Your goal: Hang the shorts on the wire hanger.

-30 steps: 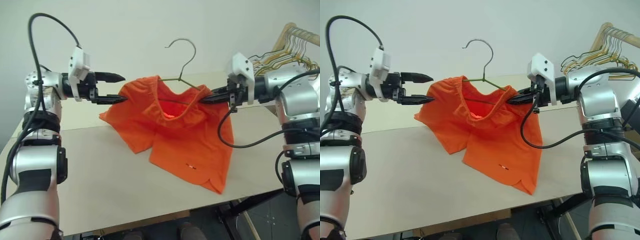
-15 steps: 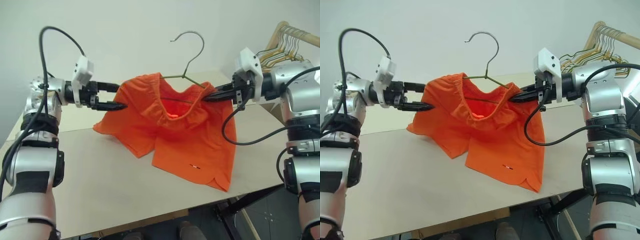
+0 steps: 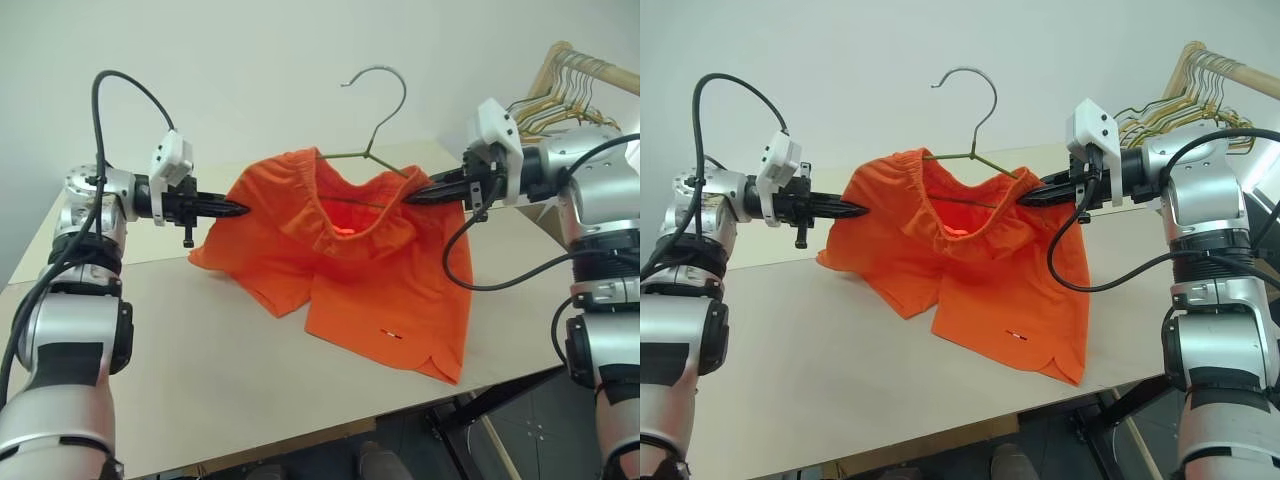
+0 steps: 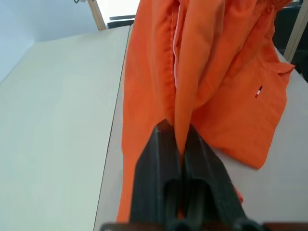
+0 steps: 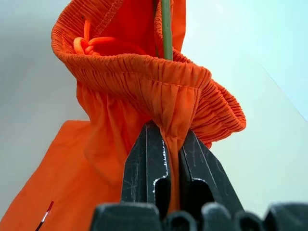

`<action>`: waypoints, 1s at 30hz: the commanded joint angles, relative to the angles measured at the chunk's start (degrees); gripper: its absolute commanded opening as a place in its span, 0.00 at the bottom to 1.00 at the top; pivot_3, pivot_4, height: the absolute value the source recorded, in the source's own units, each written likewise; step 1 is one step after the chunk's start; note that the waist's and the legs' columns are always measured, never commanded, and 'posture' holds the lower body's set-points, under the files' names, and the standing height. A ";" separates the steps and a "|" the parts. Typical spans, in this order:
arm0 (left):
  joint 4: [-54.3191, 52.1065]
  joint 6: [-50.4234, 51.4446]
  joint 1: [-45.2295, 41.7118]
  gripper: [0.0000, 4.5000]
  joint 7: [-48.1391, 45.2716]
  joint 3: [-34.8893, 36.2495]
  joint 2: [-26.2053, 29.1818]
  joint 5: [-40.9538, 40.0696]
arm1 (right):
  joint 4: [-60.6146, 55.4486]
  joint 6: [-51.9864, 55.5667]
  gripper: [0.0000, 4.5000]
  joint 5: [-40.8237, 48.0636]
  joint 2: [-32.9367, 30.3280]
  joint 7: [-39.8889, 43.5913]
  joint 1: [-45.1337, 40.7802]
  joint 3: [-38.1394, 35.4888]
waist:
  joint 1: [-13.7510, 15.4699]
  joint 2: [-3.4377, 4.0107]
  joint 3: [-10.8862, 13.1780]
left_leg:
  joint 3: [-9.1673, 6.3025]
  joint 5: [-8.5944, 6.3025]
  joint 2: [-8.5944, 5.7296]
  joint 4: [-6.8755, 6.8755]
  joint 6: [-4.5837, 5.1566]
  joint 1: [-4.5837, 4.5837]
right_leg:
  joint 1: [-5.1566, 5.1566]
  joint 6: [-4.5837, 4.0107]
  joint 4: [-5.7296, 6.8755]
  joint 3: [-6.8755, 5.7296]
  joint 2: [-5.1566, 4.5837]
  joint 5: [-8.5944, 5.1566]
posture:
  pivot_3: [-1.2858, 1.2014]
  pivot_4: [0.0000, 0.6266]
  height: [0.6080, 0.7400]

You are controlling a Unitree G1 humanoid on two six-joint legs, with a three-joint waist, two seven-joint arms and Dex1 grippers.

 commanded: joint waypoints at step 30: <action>-1.00 -4.54 -0.11 0.54 -0.18 2.51 2.64 1.49 | 0.42 -1.44 0.00 -0.26 0.37 -1.14 -0.10 -1.18 | -0.09 0.00 0.00 | 0.00 0.00 -0.01 0.03 0.00 0.00 | -0.03 0.00 0.09 0.01 -0.02 0.00 | 0.49 0.00 1.00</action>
